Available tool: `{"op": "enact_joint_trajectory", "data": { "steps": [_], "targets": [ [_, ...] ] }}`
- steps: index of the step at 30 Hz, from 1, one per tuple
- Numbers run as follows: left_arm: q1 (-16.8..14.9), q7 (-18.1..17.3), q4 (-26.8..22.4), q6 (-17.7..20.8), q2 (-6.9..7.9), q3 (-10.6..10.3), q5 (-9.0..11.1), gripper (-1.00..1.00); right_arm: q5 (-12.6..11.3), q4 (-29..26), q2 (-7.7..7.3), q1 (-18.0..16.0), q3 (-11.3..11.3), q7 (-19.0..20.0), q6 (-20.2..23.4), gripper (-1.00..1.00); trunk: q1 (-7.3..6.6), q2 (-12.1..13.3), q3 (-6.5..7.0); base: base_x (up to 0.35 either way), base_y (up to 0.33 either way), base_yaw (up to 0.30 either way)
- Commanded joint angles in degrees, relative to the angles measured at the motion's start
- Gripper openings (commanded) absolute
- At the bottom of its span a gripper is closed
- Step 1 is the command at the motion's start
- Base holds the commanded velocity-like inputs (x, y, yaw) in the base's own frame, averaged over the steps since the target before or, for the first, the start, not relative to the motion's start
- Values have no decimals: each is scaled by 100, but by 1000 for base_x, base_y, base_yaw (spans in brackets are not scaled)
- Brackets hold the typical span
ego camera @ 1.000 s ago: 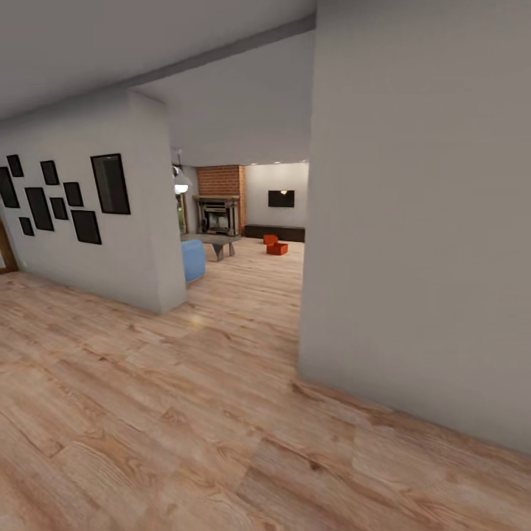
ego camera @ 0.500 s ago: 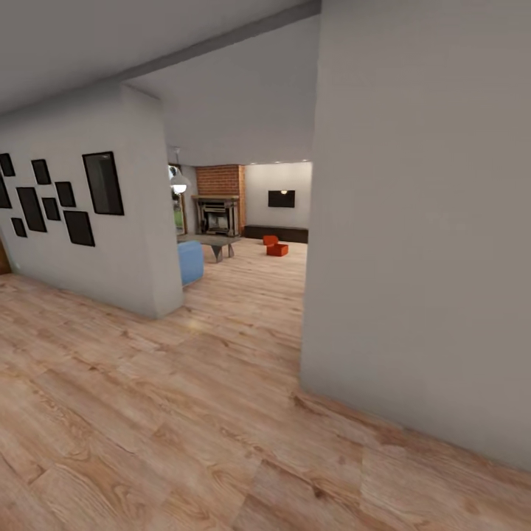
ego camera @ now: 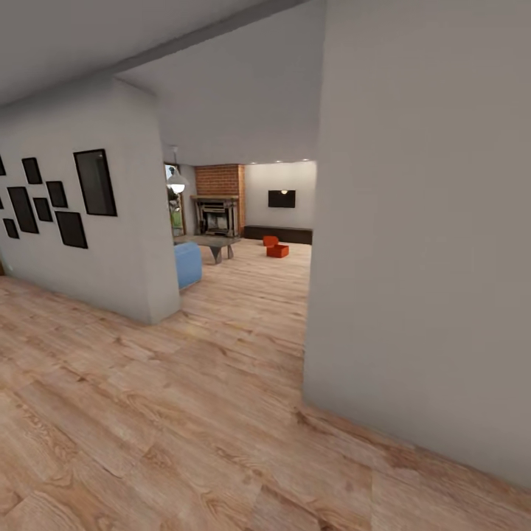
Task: Move the two storage containers from the living room to the garage. In the garage, place one container on the floor and stack the other container on top of it (either order is fine).
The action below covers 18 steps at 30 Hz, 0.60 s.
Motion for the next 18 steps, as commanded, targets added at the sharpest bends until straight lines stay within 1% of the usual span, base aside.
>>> {"op": "enact_joint_trajectory", "data": {
  "steps": [1, 7, 10, 14, 18],
  "targets": [
    [0, 8, -11, 23, -1, 2, 61, 100, -32, 18, 0, -7, 49, -12, -33, 100, 3, -3, -6, 324, 0, 0],
    [0, 8, -11, 22, -1, 0, 61, 100, -32, 18, -7, -7, 56, -12, -33, 100, 3, -3, -6, 324, 0, 0],
    [1, 8, -11, 19, -1, 3, 61, 100, -30, 18, -8, -7, 54, -12, -37, 100, 3, -3, -6, 324, 0, 61],
    [1, 8, -14, 17, -1, 3, 61, 100, -46, 18, -9, -7, 39, -16, -40, 100, 3, -3, -6, 324, 0, 189],
    [1, 8, -18, 16, -1, 5, 61, 100, -79, 18, -3, -7, 17, -27, -42, 100, 3, -3, -6, 324, 0, 255]
  ]
}}
